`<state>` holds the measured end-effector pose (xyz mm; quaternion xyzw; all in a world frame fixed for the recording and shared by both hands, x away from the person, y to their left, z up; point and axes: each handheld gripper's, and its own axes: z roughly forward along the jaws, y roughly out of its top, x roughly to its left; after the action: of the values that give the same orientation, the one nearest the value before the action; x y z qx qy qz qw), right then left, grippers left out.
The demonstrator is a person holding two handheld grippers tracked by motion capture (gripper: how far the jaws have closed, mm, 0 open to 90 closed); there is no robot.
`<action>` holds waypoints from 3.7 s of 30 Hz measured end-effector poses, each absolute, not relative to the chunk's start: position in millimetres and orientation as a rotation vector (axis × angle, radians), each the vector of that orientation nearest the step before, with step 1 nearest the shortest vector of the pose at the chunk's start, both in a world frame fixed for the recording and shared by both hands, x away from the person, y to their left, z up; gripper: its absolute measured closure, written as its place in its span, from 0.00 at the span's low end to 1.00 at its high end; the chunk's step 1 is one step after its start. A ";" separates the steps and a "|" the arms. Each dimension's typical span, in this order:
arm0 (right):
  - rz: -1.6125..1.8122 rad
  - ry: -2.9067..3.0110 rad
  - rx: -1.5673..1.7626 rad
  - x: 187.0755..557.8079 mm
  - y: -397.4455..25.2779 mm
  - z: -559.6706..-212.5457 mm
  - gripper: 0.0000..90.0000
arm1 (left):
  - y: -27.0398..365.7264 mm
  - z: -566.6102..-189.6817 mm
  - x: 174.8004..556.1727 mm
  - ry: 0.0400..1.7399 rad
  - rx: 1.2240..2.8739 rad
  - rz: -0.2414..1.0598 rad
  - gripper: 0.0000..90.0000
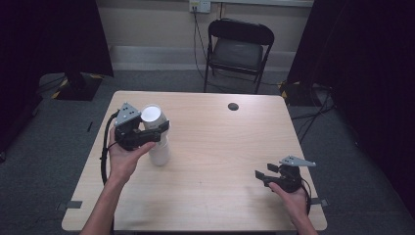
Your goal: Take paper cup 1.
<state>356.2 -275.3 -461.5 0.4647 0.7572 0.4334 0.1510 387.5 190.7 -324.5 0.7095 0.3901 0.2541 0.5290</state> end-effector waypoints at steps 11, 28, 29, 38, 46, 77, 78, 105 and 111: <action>1.355 2.199 1.292 351.5 -261.7 -450.9 0.40 | 172.4 -332.2 386.0 0.882 1.756 0.520 0.32; 1.364 2.274 1.071 348.8 -226.2 -431.9 0.49 | 138.0 -353.3 376.6 0.816 1.828 0.384 0.33; 1.370 2.284 1.029 349.3 -217.8 -426.2 0.49 | 135.6 -355.8 375.8 0.827 1.832 0.373 0.33; 1.457 2.287 0.903 345.2 -184.5 -420.5 0.53 | 126.9 -364.2 375.6 0.872 1.823 0.288 0.33; 1.479 2.293 0.807 334.1 -169.8 -424.8 0.57 | 113.4 -377.3 377.2 0.926 1.824 0.132 0.34; 1.599 2.124 0.632 326.0 -157.6 -425.3 0.71 | 92.6 -394.7 375.2 1.028 1.663 -0.314 0.34; 1.595 2.122 0.624 326.2 -157.4 -425.1 0.71 | 91.6 -395.5 374.9 1.031 1.654 -0.319 0.34; 1.679 1.988 0.569 322.4 -153.9 -421.1 0.73 | 76.0 -394.4 364.2 0.980 1.565 -0.503 0.33; 1.685 1.969 0.558 321.1 -154.1 -420.0 0.74 | 73.8 -394.8 363.5 0.966 1.568 -0.510 0.33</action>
<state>321.1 -154.1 -420.0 0.2043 0.7205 0.6165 0.2430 363.5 73.8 -394.8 0.6701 0.4129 -0.2178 0.5771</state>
